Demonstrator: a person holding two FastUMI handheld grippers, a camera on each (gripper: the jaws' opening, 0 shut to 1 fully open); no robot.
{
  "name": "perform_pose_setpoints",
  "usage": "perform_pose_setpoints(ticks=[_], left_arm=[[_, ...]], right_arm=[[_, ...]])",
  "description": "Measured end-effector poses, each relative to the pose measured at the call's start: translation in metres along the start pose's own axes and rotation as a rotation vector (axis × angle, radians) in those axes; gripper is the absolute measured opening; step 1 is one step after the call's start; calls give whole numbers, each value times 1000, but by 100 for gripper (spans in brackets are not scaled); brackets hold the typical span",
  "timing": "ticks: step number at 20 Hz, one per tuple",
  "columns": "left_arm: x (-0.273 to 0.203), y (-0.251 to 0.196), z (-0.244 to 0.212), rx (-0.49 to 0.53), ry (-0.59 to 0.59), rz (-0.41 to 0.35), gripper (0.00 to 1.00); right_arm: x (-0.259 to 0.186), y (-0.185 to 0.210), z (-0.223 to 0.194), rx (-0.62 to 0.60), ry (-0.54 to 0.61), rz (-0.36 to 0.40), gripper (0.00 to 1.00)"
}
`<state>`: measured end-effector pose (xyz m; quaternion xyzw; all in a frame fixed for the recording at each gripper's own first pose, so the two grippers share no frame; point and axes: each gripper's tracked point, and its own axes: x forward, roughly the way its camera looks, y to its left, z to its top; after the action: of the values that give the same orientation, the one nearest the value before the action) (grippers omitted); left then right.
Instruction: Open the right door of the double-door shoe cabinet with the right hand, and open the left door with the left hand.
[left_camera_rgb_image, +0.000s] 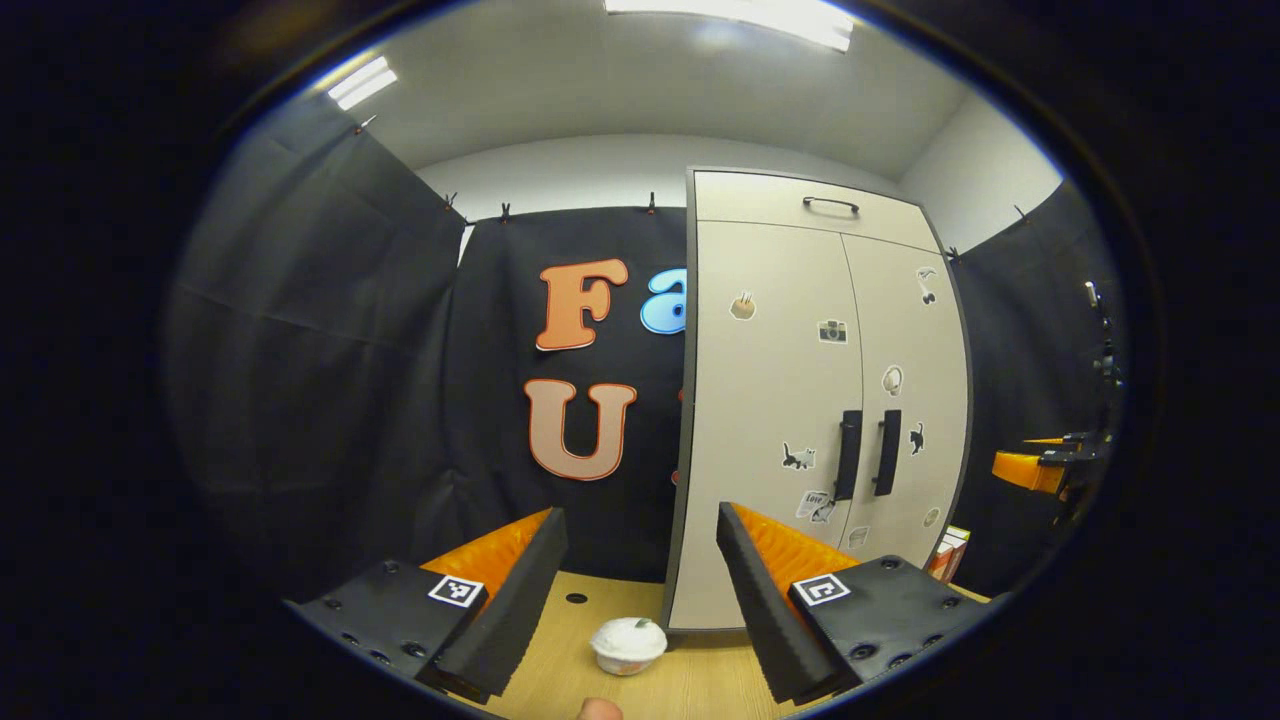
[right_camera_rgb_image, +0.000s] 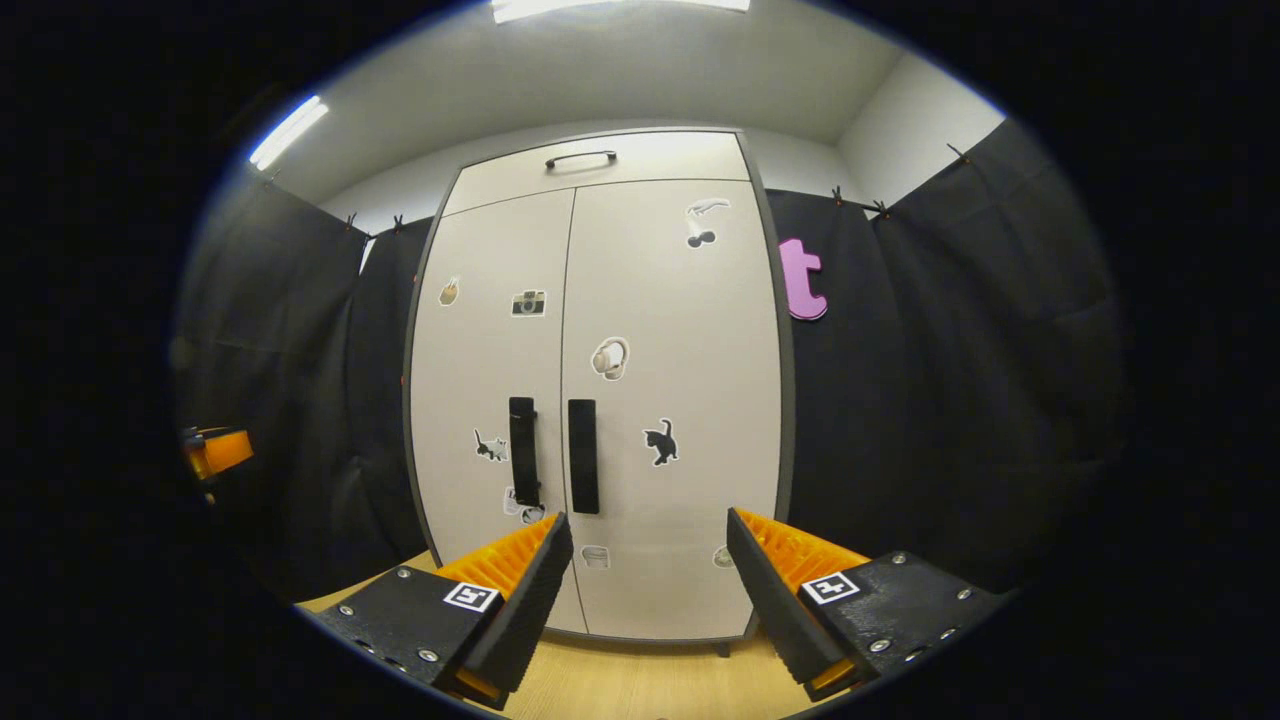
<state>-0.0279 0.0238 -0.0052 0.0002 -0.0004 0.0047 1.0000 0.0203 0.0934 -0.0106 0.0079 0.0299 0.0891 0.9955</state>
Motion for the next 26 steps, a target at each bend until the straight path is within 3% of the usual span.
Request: perform_pose_setpoints(ticks=[4,12,17,26], left_arm=[[4,15,-11,12,25,21,96],[-5,34,-16,53,20,41,96],[-13,33,-12,44,8,25,96],[-18,40,-18,39,14,21,96]], right_arm=[[42,27,4,18,8,19,93],[129,42,-11,49,65,-12,93],[171,39,-26,87,97,-47,75],[184,53,-30,53,92,-51,62]])
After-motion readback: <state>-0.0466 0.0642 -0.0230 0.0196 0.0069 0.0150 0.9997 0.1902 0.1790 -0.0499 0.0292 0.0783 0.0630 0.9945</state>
